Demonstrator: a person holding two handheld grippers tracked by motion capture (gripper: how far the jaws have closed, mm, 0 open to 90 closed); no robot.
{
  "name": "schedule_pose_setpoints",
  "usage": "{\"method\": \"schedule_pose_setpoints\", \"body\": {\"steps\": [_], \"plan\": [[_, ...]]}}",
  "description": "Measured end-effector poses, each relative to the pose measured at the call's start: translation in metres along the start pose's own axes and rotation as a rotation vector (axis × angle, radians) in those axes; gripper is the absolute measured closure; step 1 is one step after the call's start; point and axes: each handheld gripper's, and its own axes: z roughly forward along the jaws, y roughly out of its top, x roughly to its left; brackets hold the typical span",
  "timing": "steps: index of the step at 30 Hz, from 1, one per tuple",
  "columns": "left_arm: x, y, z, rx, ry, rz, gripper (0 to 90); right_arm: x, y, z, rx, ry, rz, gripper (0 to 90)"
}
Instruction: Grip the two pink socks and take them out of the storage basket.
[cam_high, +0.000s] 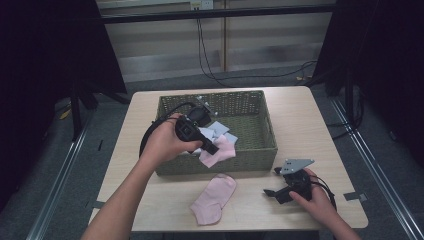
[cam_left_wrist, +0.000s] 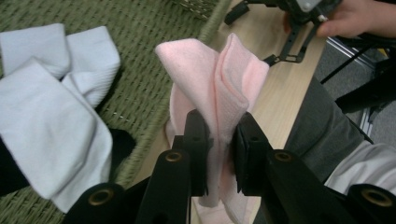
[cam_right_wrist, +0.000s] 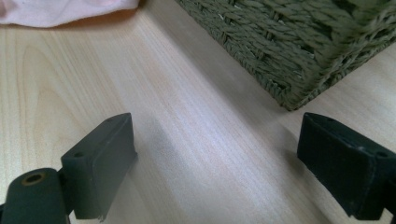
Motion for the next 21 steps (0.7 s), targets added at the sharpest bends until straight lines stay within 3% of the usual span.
{"method": "schedule_pose_setpoints", "body": {"steps": [3,10,14,16,21], "plan": [[-0.012,-0.002,0.006,-0.005,-0.014,0.030,77.4,0.000,0.000,0.000,0.000,0.000,0.002,10.6],[-0.019,-0.008,0.019,-0.006,-0.057,0.062,75.3,0.000,0.000,0.000,0.000,0.000,0.000,10.6],[-0.017,-0.017,0.032,-0.033,-0.054,0.082,52.1,0.000,0.000,0.000,0.000,0.000,0.000,10.6],[-0.013,-0.021,0.035,-0.037,-0.056,0.076,48.8,0.000,0.000,0.000,0.000,0.000,0.002,10.6],[-0.008,-0.038,0.040,-0.044,0.001,0.071,46.4,0.000,0.000,0.000,0.000,0.000,0.000,10.6]]}}
